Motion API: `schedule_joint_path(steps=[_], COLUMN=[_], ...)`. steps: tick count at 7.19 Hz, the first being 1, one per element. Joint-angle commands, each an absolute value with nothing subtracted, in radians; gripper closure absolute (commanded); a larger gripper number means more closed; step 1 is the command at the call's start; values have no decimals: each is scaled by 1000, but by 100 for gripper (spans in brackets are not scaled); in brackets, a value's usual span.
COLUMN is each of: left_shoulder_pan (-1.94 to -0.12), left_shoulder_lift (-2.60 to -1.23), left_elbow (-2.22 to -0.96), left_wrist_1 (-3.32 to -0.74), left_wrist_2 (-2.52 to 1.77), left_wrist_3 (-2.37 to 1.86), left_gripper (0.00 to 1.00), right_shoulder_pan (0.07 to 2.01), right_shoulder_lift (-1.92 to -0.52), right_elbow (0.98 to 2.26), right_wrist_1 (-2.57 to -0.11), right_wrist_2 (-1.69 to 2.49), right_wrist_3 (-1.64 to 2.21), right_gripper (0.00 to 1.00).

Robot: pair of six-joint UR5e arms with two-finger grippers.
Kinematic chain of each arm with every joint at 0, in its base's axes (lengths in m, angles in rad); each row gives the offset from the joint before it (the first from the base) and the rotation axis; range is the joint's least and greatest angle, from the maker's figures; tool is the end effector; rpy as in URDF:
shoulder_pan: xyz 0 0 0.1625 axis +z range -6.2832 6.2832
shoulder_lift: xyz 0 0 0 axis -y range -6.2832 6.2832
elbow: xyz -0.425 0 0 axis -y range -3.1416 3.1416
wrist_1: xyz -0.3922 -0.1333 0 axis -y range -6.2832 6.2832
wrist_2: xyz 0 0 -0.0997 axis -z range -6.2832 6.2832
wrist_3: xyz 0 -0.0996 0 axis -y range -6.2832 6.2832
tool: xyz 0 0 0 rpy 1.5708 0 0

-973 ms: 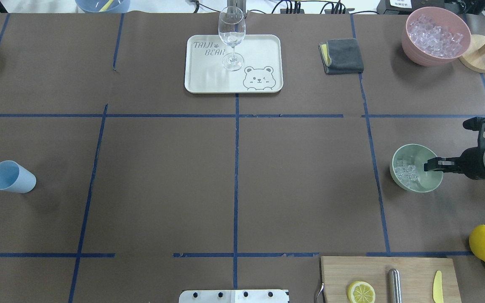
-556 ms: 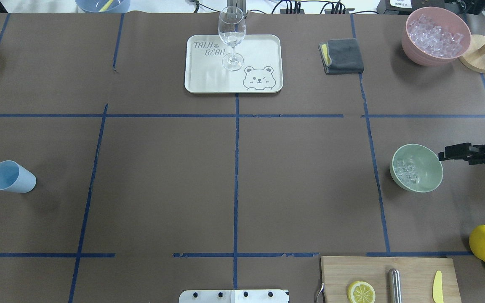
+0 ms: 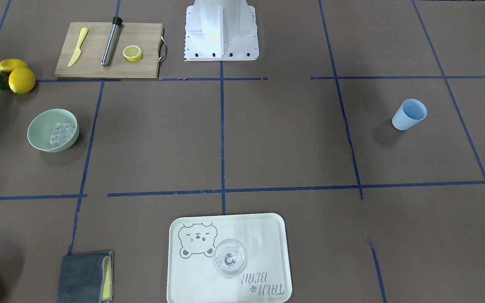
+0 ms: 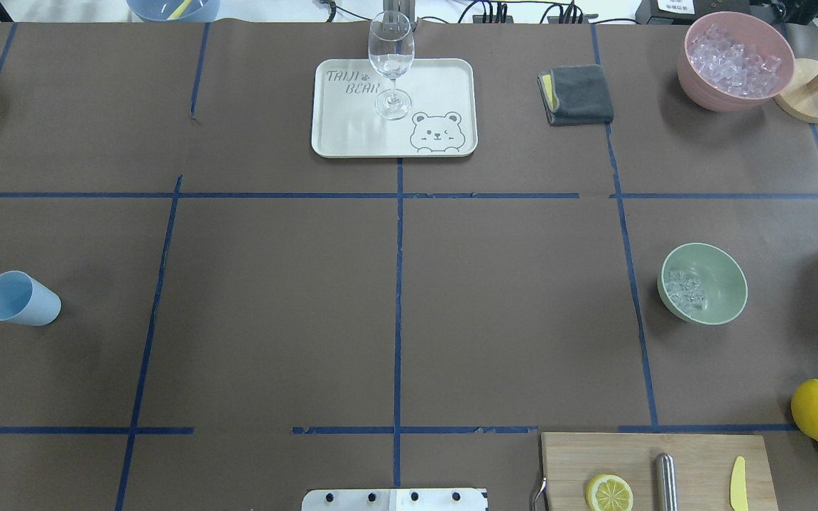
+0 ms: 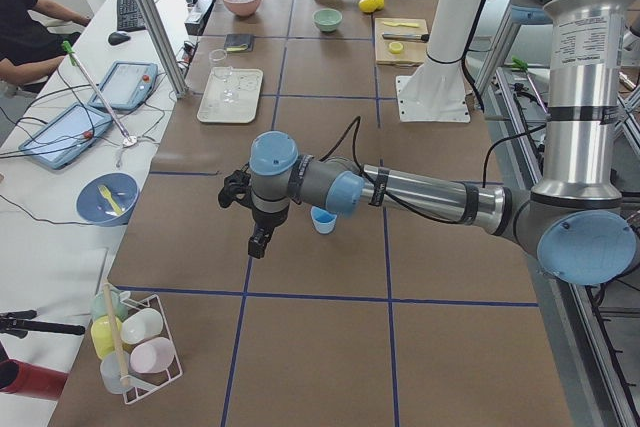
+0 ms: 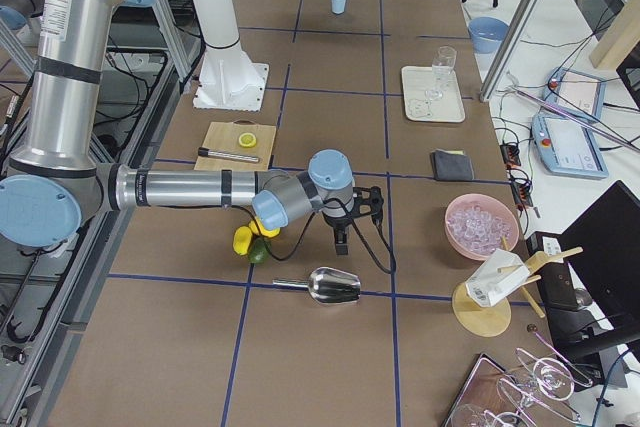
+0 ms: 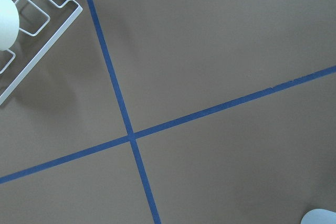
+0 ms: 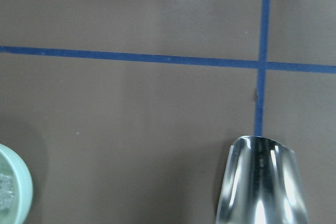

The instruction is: Pour ice into bowl

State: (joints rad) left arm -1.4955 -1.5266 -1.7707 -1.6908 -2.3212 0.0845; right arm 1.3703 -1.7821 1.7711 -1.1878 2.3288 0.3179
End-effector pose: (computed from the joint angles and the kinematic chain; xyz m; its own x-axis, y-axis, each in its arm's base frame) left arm -0.0288 -0.4880 0.5692 0.7067 0.3203 -0.6309 -0.1325 0.9358 0.3266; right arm -0.0206 -0.4267 0.6135 0.6867 -0.0846 0.7220 -0.0307 0.9889 0.1451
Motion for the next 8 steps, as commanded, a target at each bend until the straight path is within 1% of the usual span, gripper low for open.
schedule_joint_path(steps=[1, 2, 3, 5, 8], left_shoulder_pan=[-1554, -1552, -1549, -1549, -1549], left_shoulder_lift=[-1516, -1459, -1445, -1442, -1445], left_elbow=[-1764, -1766, -1776, -1766, -1786], left_wrist_1=[-1532, -1539, -1540, -1542, -1572], left_wrist_2=[-2344, -2396, -2395, -2396, -2387], left_wrist_3=[199, 199, 195, 198, 198], left_gripper=[0, 0, 0, 0, 0], right_shoulder_pan=[1503, 1528, 1520, 1529, 1529], right_shoulder_lift=[-1776, -1778, -1773, -1712, -1674], right_elbow=[1784, 1783, 1813, 1825, 1809], right_wrist_1=[-1452, -1513, -1593, -1661, -1661], right_wrist_2=[2361, 2373, 2381, 2379, 2365], right_wrist_3=[-7, -81, -95, -95, -80], right_gripper=[0, 0, 0, 0, 0])
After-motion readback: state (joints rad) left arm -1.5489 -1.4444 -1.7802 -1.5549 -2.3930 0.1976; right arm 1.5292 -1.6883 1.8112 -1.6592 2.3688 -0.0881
